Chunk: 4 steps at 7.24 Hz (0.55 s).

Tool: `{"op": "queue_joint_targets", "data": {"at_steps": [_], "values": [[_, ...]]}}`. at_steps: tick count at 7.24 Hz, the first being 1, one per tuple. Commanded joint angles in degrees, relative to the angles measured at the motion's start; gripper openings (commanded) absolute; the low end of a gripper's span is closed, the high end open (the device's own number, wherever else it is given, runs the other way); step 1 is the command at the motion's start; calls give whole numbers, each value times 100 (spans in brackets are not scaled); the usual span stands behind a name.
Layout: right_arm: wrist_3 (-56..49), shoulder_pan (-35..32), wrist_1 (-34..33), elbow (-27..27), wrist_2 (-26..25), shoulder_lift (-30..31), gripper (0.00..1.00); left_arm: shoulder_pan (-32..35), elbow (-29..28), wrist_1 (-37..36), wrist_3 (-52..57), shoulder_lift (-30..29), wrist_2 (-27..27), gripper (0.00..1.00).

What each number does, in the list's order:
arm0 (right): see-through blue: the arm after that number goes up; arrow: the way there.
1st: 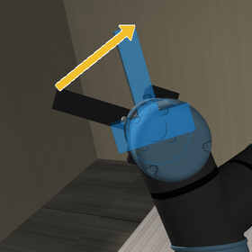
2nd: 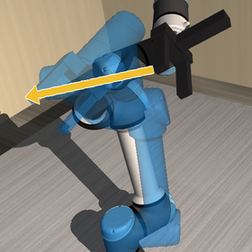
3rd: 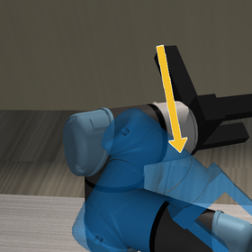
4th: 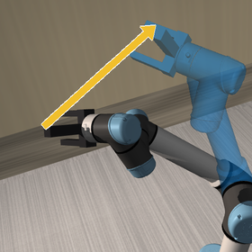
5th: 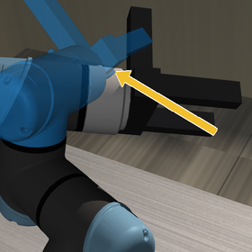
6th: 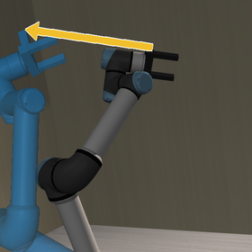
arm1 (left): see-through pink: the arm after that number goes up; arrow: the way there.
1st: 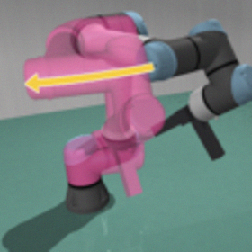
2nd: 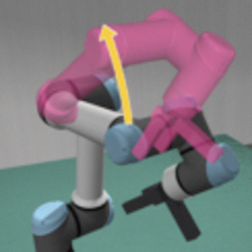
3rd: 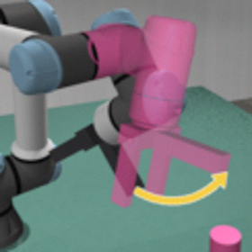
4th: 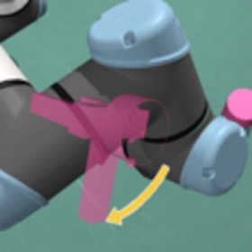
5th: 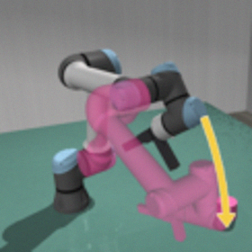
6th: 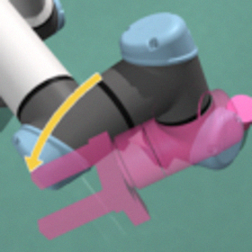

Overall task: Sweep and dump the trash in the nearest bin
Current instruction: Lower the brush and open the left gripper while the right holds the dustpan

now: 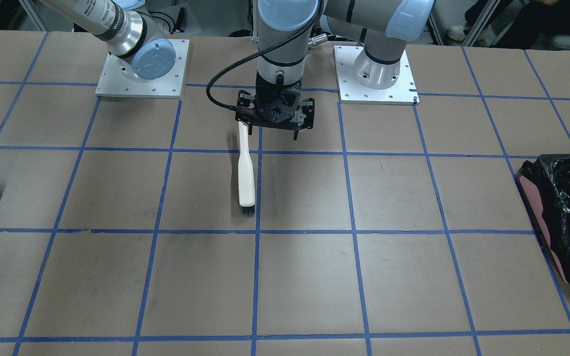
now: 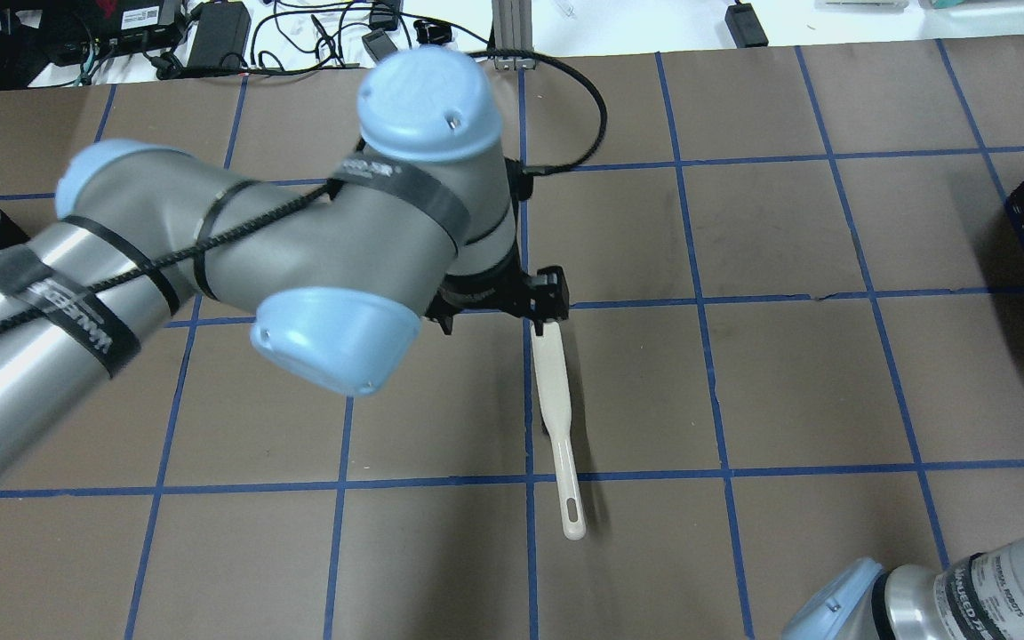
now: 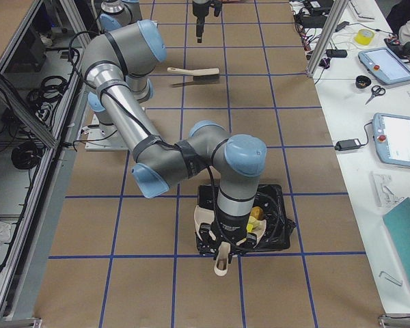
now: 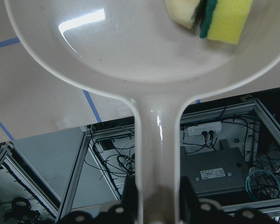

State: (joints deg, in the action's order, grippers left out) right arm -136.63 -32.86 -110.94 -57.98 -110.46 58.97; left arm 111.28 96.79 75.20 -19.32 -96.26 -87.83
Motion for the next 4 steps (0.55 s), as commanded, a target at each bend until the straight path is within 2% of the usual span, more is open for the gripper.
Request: {"op": "queue_joint_targets", "data": {"at_steps": [1,2,4], "values": [[40,-185,19,-20,-405,176,0,-1182,-397,161,486,98,-50,100],[49,-256,11,-29,-615,203,0,-1814,-581,379,586,21,-50,100],[329,-335,-42,-264,-783,281,0,-2512,-705,521,1759,134,-50,100]]}}
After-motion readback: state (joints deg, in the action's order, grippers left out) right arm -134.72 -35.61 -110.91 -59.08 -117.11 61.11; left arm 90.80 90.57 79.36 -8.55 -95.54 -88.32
